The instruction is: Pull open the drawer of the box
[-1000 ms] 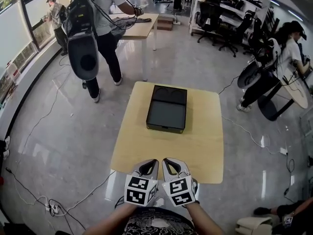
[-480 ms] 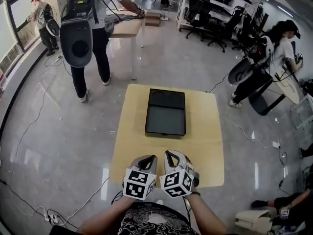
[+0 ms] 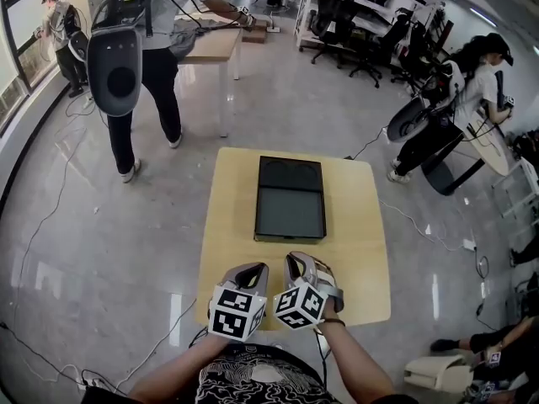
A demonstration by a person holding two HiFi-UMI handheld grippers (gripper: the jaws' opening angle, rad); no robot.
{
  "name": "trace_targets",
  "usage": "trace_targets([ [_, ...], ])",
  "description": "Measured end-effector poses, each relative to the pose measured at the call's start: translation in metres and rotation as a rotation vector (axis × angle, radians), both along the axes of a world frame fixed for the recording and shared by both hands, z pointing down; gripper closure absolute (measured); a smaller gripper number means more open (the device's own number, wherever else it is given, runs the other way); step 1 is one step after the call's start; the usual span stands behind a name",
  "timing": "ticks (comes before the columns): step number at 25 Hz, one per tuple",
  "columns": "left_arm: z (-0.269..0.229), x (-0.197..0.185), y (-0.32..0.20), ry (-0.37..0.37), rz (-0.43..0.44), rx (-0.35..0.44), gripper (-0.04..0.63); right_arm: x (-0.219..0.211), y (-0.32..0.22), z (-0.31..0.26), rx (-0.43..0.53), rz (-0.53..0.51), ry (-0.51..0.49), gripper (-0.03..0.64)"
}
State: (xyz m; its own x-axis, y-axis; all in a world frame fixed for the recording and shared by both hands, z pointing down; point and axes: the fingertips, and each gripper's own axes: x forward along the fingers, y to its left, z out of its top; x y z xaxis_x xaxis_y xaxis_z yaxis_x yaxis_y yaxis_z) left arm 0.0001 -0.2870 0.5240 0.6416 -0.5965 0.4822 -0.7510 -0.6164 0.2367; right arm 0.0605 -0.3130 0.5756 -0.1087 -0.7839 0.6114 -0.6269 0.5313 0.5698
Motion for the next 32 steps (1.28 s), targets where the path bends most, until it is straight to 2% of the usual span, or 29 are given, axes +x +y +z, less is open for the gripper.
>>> trace_targets([
  [9, 0.006, -0.016, -0.002, 0.007, 0.002, -0.011, 0.58, -0.001, -0.009, 0.037, -0.048, 0.01, 0.09, 0.577],
  [14, 0.015, -0.008, -0.02, 0.003, 0.019, -0.017, 0.58, 0.013, -0.038, 0.051, -0.034, 0.019, 0.16, 0.557],
  [23, 0.019, -0.022, -0.039, -0.006, 0.012, -0.033, 0.58, 0.016, -0.058, 0.063, -0.04, -0.02, 0.289, 0.515],
  [32, 0.028, -0.033, -0.06, -0.014, 0.012, -0.039, 0.58, 0.009, -0.076, 0.075, -0.007, -0.058, 0.372, 0.509],
])
